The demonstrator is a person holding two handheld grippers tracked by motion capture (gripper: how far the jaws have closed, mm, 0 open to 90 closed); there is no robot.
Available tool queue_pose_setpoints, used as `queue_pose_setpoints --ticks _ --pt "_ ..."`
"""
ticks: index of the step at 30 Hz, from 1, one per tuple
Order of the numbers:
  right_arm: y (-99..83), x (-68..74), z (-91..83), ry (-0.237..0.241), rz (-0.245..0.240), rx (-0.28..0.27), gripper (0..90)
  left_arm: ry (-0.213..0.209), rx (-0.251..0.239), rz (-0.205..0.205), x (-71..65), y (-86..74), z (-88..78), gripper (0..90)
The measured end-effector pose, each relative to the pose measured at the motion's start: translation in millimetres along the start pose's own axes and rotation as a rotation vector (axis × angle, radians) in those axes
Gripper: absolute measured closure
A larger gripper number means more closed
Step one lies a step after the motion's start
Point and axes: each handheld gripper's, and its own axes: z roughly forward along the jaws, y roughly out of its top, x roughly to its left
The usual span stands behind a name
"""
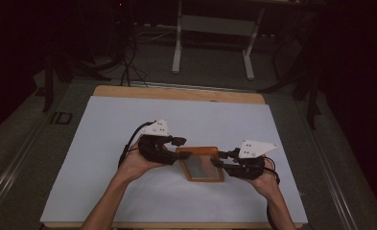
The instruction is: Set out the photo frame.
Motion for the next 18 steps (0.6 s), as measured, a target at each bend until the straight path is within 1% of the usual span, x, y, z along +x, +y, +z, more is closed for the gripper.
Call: queue_pose_setpoints --ticks 2,4,7,9,11,13,15,16,17,18 --pt "-0.4 -0.3 -0.2 -0.002 0.001 0.000 68.0 -0.002 -0.002 -0.014 0.8 -6.2 1.0 44.5" --pt "-1.2 -0.7 -0.4 -0.002 0.003 -0.003 68.0 0.006 -0.016 -0.026 0.3 -12.4 1.8 44.5" --pt "-3.1 -0.6 -1.8 -0.007 0.009 -0.003 68.0 0.031 -0.063 -0.038 -4.3 -22.7 1.7 45.3" --pt "-4.4 -0.5 -2.6 -0.011 0.011 -0.006 68.0 0.052 -0.074 -0.032 -8.6 -28.9 3.9 45.2" --pt "-5.3 -0.6 -3.0 -0.013 0.013 -0.009 68.0 0.058 -0.070 -0.034 -10.0 -33.1 7.8 45.1" --pt "-5.6 -0.5 -3.0 -0.014 0.016 -0.010 68.0 0.076 -0.049 -0.034 -10.9 -33.6 11.1 44.7" --pt "-6.0 -0.1 -3.2 -0.014 0.016 -0.012 68.0 0.077 -0.069 -0.034 -13.0 -35.3 12.0 43.8" --pt "-6.5 -0.1 -3.5 -0.014 0.016 -0.013 68.0 0.086 -0.074 -0.034 -14.1 -36.3 12.7 40.8" --pt "-7.0 -0.2 -3.5 -0.016 0.020 -0.017 68.0 0.097 -0.070 -0.033 -14.1 -37.2 13.8 39.4" --pt "-7.6 -0.4 -3.7 -0.016 0.022 -0.019 68.0 0.097 -0.066 -0.040 -13.7 -38.3 15.2 38.7"
